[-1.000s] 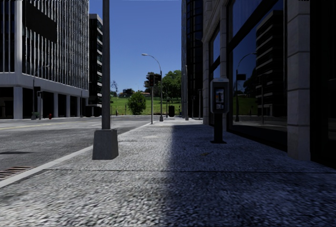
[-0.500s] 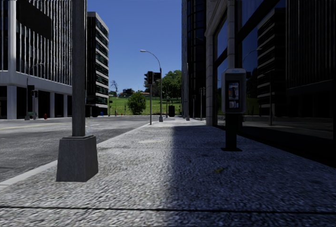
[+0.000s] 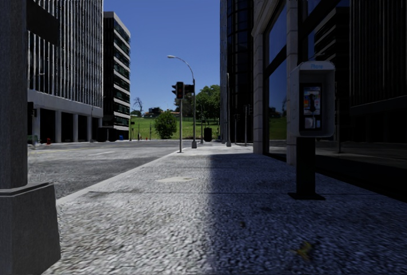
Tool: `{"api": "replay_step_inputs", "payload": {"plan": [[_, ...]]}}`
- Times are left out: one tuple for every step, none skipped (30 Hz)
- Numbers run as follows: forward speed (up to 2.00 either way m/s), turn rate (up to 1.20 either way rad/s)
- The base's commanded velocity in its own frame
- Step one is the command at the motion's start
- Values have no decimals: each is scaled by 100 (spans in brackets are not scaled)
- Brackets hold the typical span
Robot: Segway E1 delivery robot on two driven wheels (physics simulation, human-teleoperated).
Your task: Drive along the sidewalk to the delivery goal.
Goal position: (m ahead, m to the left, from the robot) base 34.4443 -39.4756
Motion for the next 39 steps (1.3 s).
{"api": "replay_step_inputs", "payload": {"plan": [[200,-15],[200,-15],[200,-15],[200,-15],[200,-15],[200,-16],[200,-18],[200,-18],[200,-25],[200,-29],[200,-30],[200,-29],[200,-29],[200,-28],[200,-28],[200,-27],[200,-27],[200,-27],[200,-27],[200,-27],[200,-27],[200,-27],[200,-27],[200,-27],[200,-25],[200,-25],[200,-25],[200,-25],[200,-25],[200,-25],[200,-25],[200,-25],[200,-16],[200,0],[200,0],[200,0],[200,0],[200,0],[200,0]]}}
